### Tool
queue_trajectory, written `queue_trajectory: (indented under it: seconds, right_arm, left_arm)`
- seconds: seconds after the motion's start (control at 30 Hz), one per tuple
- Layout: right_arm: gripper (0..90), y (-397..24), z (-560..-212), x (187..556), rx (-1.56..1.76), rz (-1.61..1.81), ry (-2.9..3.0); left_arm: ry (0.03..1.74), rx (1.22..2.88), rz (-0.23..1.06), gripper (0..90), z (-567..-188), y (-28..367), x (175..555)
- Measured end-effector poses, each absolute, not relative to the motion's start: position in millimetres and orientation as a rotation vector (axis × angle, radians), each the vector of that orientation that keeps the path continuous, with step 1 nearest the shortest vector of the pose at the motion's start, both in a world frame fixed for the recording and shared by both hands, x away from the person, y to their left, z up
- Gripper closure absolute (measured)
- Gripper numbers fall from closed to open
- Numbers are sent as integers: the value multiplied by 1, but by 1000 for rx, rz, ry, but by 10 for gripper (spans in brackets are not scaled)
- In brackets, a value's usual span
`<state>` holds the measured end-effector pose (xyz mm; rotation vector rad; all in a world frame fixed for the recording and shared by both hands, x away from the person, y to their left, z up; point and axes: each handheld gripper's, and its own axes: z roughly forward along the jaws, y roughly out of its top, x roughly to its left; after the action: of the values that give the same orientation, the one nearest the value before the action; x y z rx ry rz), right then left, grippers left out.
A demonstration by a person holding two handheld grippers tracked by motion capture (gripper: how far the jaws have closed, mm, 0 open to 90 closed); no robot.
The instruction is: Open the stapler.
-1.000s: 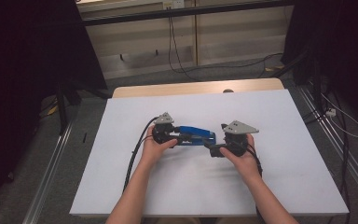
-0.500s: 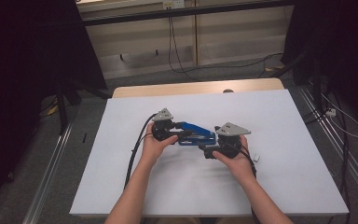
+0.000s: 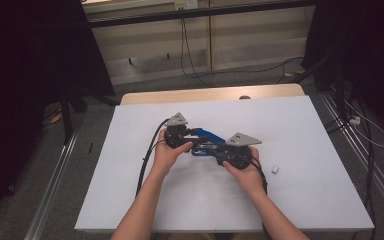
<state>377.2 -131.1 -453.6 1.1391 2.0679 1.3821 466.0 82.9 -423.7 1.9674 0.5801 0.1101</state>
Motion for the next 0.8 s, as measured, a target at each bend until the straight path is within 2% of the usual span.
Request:
queue_trajectory:
  seconds: [0.07, 0.13, 0.2, 0.8]
  right_arm:
    - [763, -130, -456, 379, 1162, 1400, 2066]
    - [881, -128, -458, 380, 1174, 1407, 2069]
    - [900, -127, -458, 381, 1173, 1408, 2066]
    - [900, -111, -461, 397, 1219, 1409, 2046]
  left_arm:
    - [587, 1964, 105, 537, -422, 82, 466]
    - [582, 1974, 115, 538, -420, 81, 466]
    - [578, 1978, 113, 536, -420, 79, 466]
    - [599, 2015, 97, 543, -412, 76, 468]
